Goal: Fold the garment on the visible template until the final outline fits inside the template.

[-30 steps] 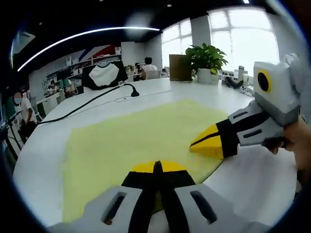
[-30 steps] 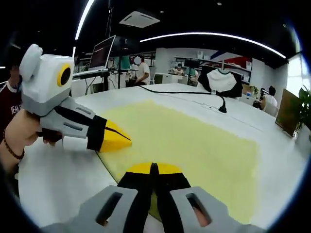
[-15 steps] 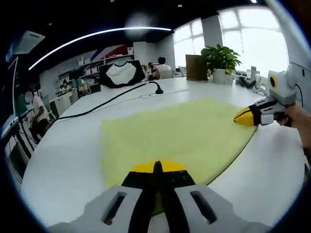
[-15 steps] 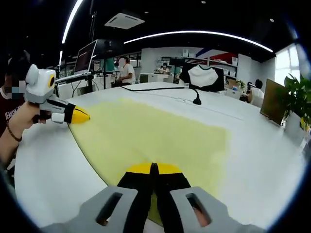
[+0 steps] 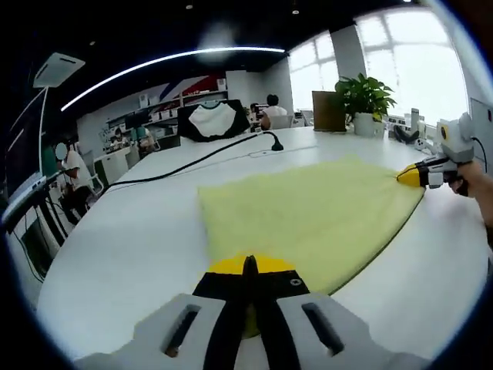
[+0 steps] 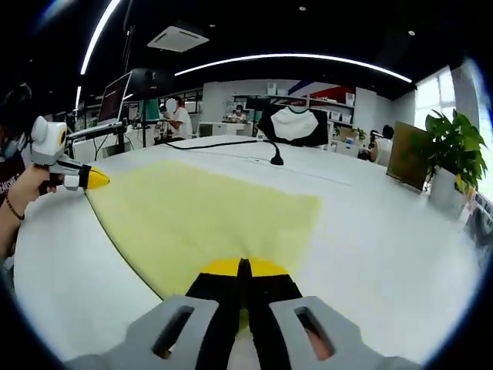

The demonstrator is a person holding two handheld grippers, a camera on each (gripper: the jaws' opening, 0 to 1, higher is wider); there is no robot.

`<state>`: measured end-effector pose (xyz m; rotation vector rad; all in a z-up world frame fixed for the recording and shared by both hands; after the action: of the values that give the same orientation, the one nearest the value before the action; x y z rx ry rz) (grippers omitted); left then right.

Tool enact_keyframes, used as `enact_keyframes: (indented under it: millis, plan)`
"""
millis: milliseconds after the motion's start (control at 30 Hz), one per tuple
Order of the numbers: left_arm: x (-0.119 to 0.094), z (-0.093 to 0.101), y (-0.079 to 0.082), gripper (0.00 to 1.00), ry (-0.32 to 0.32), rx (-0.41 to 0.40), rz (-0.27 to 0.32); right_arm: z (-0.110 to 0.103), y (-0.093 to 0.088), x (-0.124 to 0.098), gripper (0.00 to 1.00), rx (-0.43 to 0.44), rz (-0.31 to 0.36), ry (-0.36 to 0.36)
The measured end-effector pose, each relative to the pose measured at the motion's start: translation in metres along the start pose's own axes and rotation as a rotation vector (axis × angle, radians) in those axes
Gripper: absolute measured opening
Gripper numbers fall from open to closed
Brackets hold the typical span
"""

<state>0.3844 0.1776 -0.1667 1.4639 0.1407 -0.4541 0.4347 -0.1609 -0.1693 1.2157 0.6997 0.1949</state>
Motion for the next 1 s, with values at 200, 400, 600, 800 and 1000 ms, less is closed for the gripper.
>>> enact_keyframes:
  millis: [200,400,600,800,1000]
  plan:
    - [-0.002,-0.004,-0.001,0.00,0.011,0.024,-0.001,0.004,-0.005,-0.005,0.00,0.031,0.003,-0.019]
    - [-0.002,-0.003,-0.002,0.00,0.013,0.014,0.002,0.001,-0.003,-0.004,0.00,-0.040,-0.020,-0.041]
    - [-0.002,0.003,-0.001,0.00,0.063,0.144,-0.030,0.002,-0.005,-0.006,0.00,0.032,-0.011,-0.056]
    - [-0.009,-0.011,0.012,0.01,0.184,0.370,0.021,0.006,0.008,-0.016,0.00,0.125,0.075,-0.092]
    - [-0.033,0.006,0.037,0.01,0.047,0.155,0.132,0.026,0.040,-0.046,0.00,0.164,0.164,-0.128]
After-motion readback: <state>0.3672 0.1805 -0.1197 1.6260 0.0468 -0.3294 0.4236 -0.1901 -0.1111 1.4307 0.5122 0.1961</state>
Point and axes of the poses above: the point that each gripper's makers call its tool centre point, and the gripper's own axes: x roughly forward along the fingers, z roughly to its right, y roughly out of its top, the point moved 5 cm from there along -x, roughly backward along the fingers, and after that the axes turned 7 degrees about -x, right-handed, at the moved point
